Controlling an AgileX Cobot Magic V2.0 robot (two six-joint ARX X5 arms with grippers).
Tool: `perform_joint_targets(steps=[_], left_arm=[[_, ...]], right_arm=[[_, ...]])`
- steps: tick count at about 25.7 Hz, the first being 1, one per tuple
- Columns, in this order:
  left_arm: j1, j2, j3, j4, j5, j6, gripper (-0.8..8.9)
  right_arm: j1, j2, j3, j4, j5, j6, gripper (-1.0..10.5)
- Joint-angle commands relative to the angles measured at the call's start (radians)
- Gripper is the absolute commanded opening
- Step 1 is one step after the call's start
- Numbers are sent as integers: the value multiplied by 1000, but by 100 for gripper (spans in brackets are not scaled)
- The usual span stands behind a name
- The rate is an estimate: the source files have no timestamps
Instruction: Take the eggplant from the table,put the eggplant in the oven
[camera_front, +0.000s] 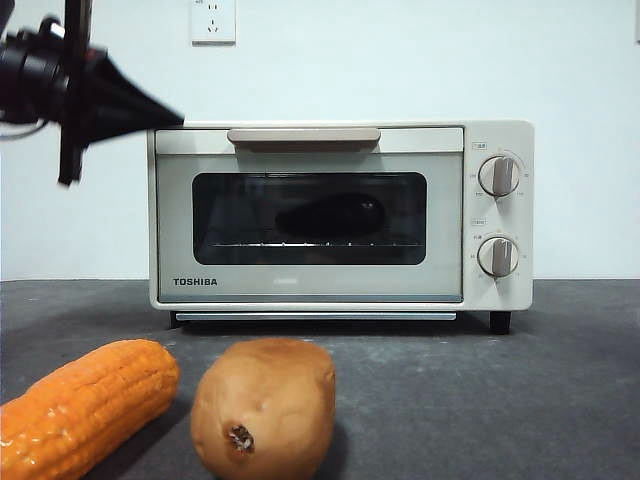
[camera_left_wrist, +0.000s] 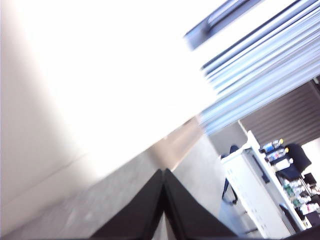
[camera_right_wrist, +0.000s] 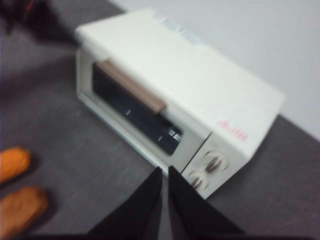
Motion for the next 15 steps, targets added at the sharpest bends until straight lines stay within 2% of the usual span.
perform_joint_targets(steps=[1, 5, 8, 10, 12, 15], left_arm=[[-8, -42, 26, 0, 2, -50, 4], [-32, -168, 26, -104, -101, 2, 4], [-66, -288, 26, -249, -211, 108, 4], [-98, -378, 26, -373, -330, 192, 4], [-139, -470, 26, -502, -505, 283, 4], [-214, -581, 24, -629, -734, 361, 4]], right_arm=[[9, 29, 13, -50, -18, 13, 5], [-2, 65, 13, -140, -21, 13, 5], [-18, 87, 13, -179, -21, 16, 5], [-31, 97, 11, -182, -24, 18, 5], [-45, 97, -1, -165, -37, 19, 5], [-69, 93, -40, -131, -85, 21, 5]])
